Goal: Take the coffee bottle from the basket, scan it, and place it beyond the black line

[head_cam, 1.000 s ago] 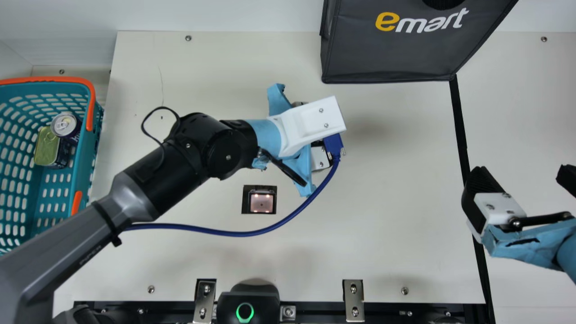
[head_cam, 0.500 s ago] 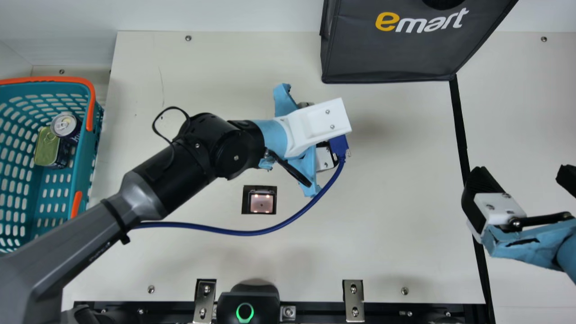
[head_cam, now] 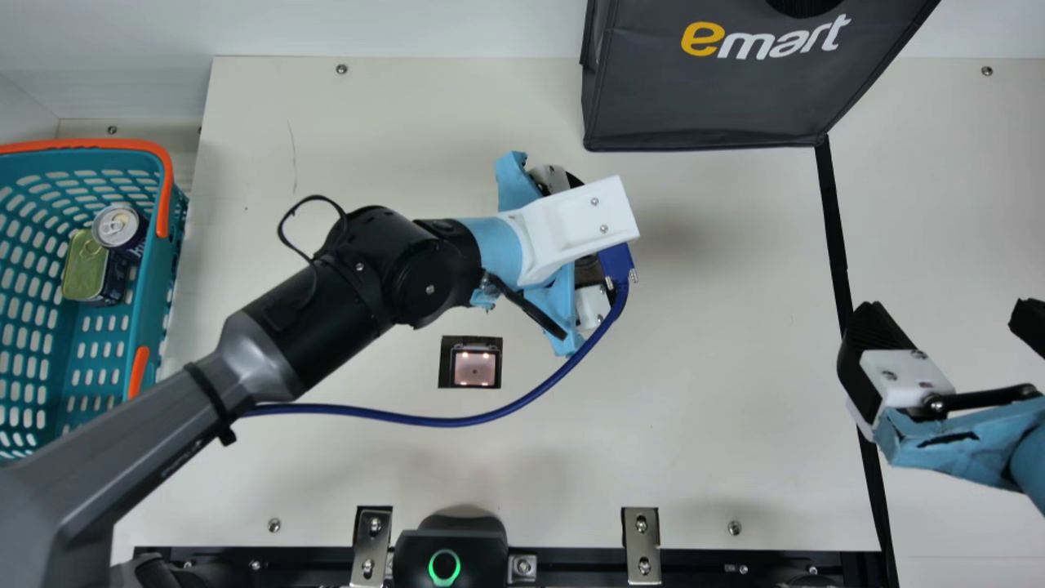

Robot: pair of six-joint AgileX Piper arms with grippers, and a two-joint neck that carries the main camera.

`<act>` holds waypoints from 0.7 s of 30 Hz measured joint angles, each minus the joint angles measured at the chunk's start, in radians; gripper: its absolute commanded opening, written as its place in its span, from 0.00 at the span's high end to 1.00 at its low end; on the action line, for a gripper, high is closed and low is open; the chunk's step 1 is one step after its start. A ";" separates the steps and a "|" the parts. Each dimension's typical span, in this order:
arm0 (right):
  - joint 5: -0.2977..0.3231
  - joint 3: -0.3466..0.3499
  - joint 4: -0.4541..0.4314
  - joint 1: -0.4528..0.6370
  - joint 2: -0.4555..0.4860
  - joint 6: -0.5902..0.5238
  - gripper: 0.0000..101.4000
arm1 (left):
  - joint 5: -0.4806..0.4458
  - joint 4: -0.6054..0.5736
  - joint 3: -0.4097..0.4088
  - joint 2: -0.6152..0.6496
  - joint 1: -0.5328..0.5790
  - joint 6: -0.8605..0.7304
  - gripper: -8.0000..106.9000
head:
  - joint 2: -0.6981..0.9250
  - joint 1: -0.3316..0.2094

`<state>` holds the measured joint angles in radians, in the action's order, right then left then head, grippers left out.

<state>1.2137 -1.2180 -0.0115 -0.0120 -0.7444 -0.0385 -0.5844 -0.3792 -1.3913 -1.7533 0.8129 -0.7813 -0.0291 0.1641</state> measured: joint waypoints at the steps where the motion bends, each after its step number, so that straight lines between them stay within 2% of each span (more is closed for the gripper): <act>1: 0.000 0.000 0.000 0.000 0.000 0.000 0.10 | 0.000 0.000 0.000 0.000 0.000 0.003 0.15 | 0.000 0.000; 14: 0.000 0.000 0.000 0.000 0.000 0.000 0.10 | -0.004 0.015 0.002 0.021 -0.006 0.027 0.15 | 0.000 0.000; 21: 0.000 0.000 0.000 0.000 0.000 0.000 0.10 | 0.004 0.050 0.013 0.047 -0.023 0.100 0.15 | 0.000 0.000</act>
<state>1.2137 -1.2180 -0.0115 -0.0120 -0.7444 -0.0385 -0.5808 -0.3292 -1.3784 -1.7058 0.7903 -0.6811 -0.0291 0.1641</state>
